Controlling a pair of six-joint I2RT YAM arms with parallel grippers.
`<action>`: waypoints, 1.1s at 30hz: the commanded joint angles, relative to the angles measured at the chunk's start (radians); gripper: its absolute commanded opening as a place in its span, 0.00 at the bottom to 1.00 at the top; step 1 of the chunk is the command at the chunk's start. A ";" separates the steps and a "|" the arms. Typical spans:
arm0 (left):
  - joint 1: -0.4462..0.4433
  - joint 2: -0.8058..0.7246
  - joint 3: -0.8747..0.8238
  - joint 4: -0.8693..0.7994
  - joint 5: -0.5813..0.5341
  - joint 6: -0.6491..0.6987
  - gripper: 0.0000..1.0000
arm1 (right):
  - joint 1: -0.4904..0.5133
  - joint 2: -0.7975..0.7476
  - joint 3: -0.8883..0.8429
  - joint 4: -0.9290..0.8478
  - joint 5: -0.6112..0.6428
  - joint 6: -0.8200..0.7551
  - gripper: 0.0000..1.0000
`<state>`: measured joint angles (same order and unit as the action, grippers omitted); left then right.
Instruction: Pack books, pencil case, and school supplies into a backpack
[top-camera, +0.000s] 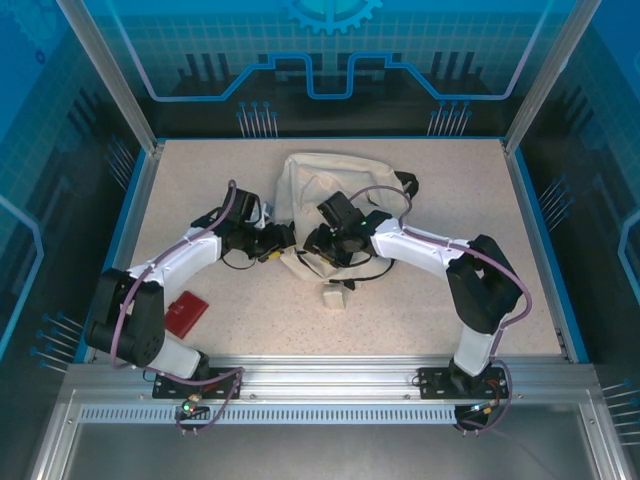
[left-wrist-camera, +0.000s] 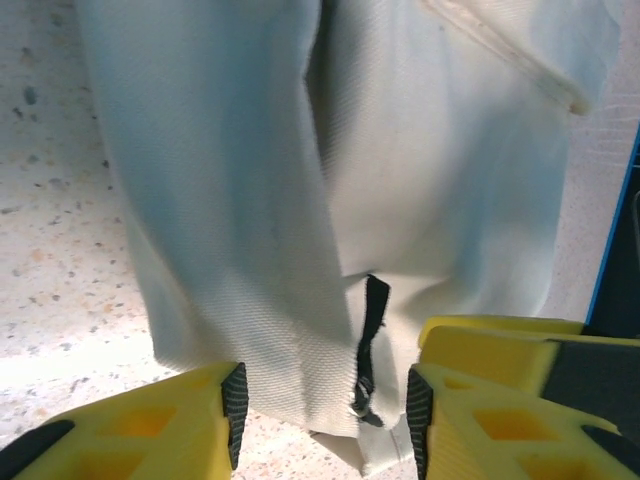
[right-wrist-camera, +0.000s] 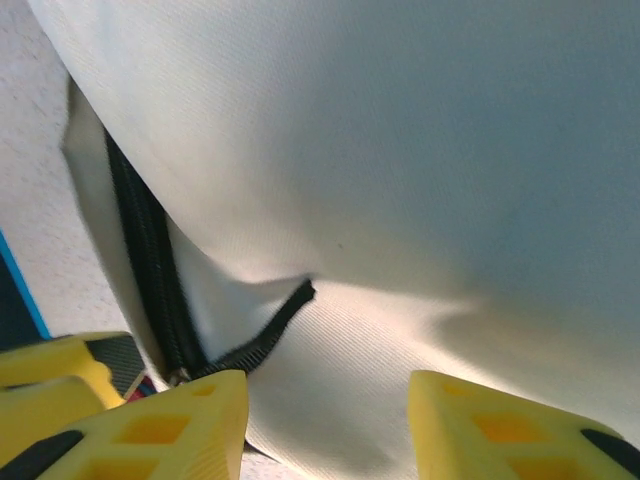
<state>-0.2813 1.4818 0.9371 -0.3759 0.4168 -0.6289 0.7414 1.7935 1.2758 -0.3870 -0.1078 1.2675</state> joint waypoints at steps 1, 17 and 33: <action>-0.006 0.001 -0.025 -0.012 0.001 -0.022 0.43 | -0.003 0.040 0.012 0.064 -0.076 0.077 0.46; -0.015 0.043 -0.109 0.018 0.004 -0.017 0.18 | -0.014 0.154 0.056 0.180 -0.125 0.146 0.26; -0.013 -0.005 -0.067 -0.053 -0.065 0.013 0.19 | -0.014 0.146 0.103 0.226 -0.010 -0.079 0.00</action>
<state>-0.2913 1.5219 0.8425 -0.3779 0.3859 -0.6441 0.7383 1.9419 1.3506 -0.1909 -0.1551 1.2449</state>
